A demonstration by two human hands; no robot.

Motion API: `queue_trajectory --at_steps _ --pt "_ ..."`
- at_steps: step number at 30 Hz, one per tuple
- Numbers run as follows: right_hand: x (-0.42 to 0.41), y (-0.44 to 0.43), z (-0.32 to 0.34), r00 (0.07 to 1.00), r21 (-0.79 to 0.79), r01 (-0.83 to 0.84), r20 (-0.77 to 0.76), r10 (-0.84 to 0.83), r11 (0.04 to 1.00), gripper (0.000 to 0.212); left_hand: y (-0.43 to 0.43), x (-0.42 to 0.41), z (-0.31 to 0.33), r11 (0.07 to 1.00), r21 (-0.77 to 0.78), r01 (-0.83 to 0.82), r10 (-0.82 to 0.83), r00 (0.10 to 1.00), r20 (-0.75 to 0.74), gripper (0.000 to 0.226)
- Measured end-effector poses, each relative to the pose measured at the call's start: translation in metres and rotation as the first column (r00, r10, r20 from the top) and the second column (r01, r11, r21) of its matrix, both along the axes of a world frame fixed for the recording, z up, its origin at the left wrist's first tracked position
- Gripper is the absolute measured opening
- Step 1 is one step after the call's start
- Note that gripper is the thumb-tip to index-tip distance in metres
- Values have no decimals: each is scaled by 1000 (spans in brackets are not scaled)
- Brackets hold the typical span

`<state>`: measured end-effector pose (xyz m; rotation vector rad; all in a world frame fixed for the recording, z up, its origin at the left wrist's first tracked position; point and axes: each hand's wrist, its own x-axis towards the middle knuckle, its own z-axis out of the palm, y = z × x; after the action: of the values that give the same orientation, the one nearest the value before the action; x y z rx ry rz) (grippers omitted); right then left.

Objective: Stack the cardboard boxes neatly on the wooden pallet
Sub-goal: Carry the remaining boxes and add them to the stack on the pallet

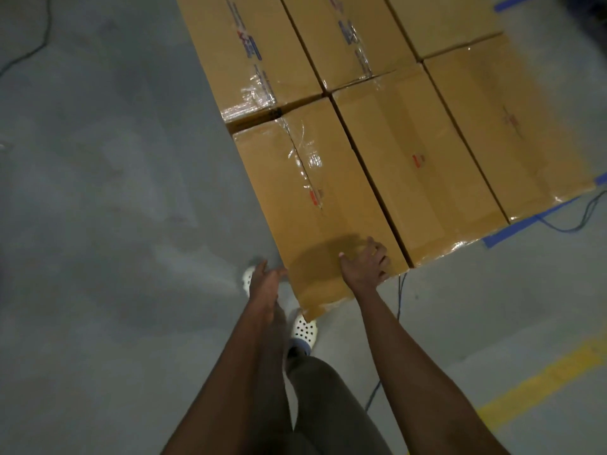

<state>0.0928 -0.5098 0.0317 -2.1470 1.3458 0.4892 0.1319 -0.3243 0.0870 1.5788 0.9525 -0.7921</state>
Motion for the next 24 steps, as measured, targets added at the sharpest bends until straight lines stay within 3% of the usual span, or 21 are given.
queue_trajectory --at_steps 7,10,15,19,22,24 --pt "108 -39 -6 956 5 -250 157 246 968 74 -15 88 -11 999 -32 31 -30 998 55 59" --pt "152 -53 -15 941 -21 -304 149 303 953 80 -25 136 -10 998 -47 45 -42 997 65 49" --pt "199 -60 -21 978 -55 -203 37 206 978 86 -26 184 -14 974 58 221 -222 975 8 13" --pt "203 -55 -27 998 -73 -58 21 59 996 90 -26 190 -31 917 151 369 -367 929 -43 25" --pt "202 -60 -28 998 -59 -47 -42 44 997 90 -27 194 -32 920 179 348 -344 938 -52 47" --pt "204 -68 -27 998 -36 -23 -60 20 999 88 -29 201 -23 935 202 293 -286 956 -63 46"
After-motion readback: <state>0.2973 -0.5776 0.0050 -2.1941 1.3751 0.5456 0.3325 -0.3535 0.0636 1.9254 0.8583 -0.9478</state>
